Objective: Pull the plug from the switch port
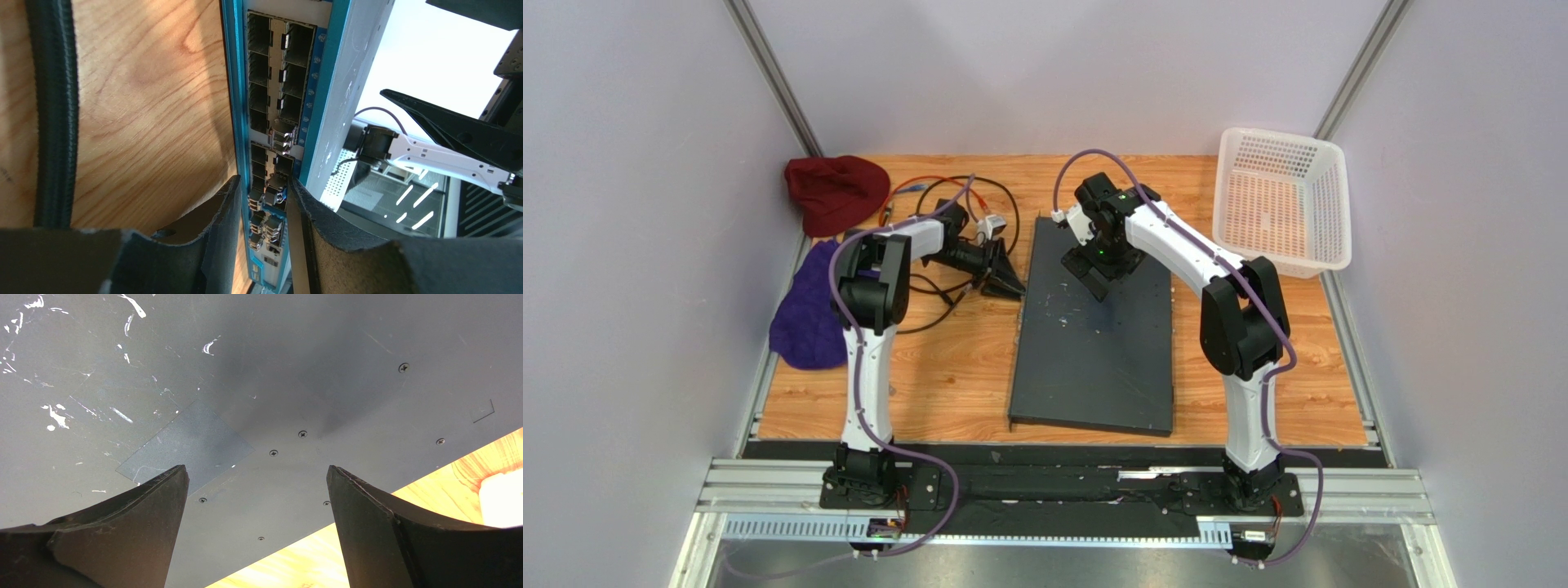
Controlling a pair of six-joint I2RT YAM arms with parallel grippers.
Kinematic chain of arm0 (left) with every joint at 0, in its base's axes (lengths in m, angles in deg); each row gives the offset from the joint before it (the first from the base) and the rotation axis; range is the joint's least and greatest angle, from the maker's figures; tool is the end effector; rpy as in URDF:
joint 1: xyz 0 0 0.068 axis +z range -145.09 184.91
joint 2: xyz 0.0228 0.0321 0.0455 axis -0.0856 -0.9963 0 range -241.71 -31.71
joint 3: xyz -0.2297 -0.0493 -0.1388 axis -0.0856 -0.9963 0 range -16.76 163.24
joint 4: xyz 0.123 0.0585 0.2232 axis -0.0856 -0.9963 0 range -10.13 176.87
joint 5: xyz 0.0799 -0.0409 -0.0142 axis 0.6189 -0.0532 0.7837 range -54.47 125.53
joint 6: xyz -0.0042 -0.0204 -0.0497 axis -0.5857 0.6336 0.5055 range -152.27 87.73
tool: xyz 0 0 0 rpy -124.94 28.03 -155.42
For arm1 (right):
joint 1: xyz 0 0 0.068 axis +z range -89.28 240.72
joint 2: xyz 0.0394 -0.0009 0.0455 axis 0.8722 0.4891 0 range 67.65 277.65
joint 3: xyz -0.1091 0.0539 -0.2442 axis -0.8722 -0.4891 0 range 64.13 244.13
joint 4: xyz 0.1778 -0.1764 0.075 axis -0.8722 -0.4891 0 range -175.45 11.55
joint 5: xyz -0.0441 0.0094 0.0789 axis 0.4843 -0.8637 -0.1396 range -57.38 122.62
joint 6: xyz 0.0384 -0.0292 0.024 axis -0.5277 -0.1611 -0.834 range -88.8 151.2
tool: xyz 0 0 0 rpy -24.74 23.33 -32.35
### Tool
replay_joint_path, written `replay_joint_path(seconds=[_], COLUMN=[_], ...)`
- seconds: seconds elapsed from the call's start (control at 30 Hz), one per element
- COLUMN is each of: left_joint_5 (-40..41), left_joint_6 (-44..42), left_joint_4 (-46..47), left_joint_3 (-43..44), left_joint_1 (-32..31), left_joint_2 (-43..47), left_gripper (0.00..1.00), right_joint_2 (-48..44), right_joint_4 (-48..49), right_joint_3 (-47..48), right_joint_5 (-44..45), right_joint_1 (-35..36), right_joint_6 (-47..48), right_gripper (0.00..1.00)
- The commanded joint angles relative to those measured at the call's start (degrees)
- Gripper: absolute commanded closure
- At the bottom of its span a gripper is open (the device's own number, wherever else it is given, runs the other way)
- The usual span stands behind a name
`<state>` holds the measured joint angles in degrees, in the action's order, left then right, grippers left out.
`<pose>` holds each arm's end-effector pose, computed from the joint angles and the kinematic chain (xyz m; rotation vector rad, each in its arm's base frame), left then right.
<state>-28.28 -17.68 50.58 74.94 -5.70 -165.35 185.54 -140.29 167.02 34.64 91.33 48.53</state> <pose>0.4294 -0.1129 0.0977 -0.0765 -2.6082 1.6405 0.3626 0.2132 0.2348 -1.1766 2.6609 -0.0121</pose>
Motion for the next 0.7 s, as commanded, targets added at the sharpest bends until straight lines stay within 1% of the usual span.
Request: replay_joint_path(seconds=[0.0,0.07,0.1,0.17,0.2,0.27,0.3,0.33,0.43,0.5,0.57,0.67], left_joint_5=[3.9,6.1,10.6,15.6,22.5,30.5,40.7,44.8,54.3,58.0,56.9,57.6], left_joint_6=[-3.9,-4.7,-5.8,-7.4,-8.4,-9.3,-9.8,-10.2,-12.5,-14.0,-13.9,-13.6], left_joint_4=[-3.3,-5.0,-6.1,-9.3,-10.2,-12.3,-12.9,-13.3,-14.1,-14.9,-17.1,-15.4], left_joint_3=[2.5,2.8,3.5,4.2,4.5,4.5,4.4,4.0,3.1,3.2,3.8,1.3], left_joint_1=[-1.2,-1.9,-2.2,-3.7,-4.4,-6.6,-7.4,-8.5,-8.2,-7.5,-5.5,-4.1], left_joint_2=[0.5,1.4,2.1,3.2,4.7,6.5,8.0,8.9,11.8,13.3,13.9,17.3], left_gripper=[0.60,0.60,0.60,0.60,0.60,0.60,0.60,0.60,0.60,0.59,0.59,0.58], right_joint_2=[-3.0,-2.9,-2.8,-2.5,-2.3,-1.9,-1.7,-1.4,-1.0,-0.9,-0.6,0.2], right_joint_4=[0.9,1.0,1.0,0.9,0.9,0.9,0.9,0.9,0.9,0.9,1.0,1.0], right_joint_3=[0.7,0.9,1.0,1.6,1.9,2.5,3.1,3.5,4.5,5.3,5.8,7.2], right_joint_5=[0.2,0.0,-0.1,-0.2,-0.3,-0.4,-0.4,-0.5,-0.7,-1.1,-1.1,-1.1], right_joint_1=[0.1,0.1,0.0,0.1,0.1,0.1,0.1,0.1,0.1,0.1,0.1,0.1], right_joint_6=[1.0,1.0,1.1,1.0,1.0,1.0,1.1,1.2,1.4,1.5,1.6,1.7], right_gripper=[0.12,0.12,0.12,0.12,0.12,0.12,0.12,0.12,0.12,0.12,0.12,0.12])
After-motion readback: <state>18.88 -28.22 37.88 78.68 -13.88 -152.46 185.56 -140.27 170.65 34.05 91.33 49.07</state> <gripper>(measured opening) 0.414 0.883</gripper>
